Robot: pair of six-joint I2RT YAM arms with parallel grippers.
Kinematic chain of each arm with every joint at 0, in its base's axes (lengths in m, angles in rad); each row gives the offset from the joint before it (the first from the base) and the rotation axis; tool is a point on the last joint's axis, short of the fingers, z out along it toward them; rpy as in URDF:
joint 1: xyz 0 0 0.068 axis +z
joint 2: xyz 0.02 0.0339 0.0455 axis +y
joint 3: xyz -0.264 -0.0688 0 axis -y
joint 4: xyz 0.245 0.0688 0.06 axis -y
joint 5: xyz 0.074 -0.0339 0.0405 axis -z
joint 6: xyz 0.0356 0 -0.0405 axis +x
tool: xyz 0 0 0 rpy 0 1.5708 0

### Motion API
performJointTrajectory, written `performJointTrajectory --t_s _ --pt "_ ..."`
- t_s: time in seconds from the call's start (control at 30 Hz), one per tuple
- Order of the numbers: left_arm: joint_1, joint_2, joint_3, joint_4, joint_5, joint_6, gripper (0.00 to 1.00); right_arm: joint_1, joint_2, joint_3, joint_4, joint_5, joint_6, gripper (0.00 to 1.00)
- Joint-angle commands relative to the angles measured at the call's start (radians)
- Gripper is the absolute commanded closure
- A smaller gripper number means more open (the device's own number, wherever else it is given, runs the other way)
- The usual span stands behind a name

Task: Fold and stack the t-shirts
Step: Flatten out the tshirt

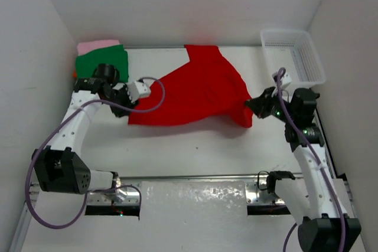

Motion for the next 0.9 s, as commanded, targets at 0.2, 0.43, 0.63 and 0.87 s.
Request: performJointTrajectory --t_s 0.2,0.43,0.63,0.87 --pt "0.004 0.0 -0.293 -0.227 -0.129 0.254 0.37 0.011 -0.179 -0.204 -0.081 -0.109 0.004 1.0" --pt "-0.253 -0.046 -0.472 0.086 -0.158 0.037 0.22 0.011 -0.174 -0.218 -0.078 -0.097 0.016 1.0" --pt "-0.347 0.065 -0.563 0.271 -0.166 -0.081 0.19 0.011 -0.174 -0.239 -0.076 -0.08 0.026 1.0" --pt "-0.375 0.167 -0.577 0.277 -0.093 -0.096 0.2 0.011 -0.169 -0.248 -0.081 -0.06 0.018 1.0"
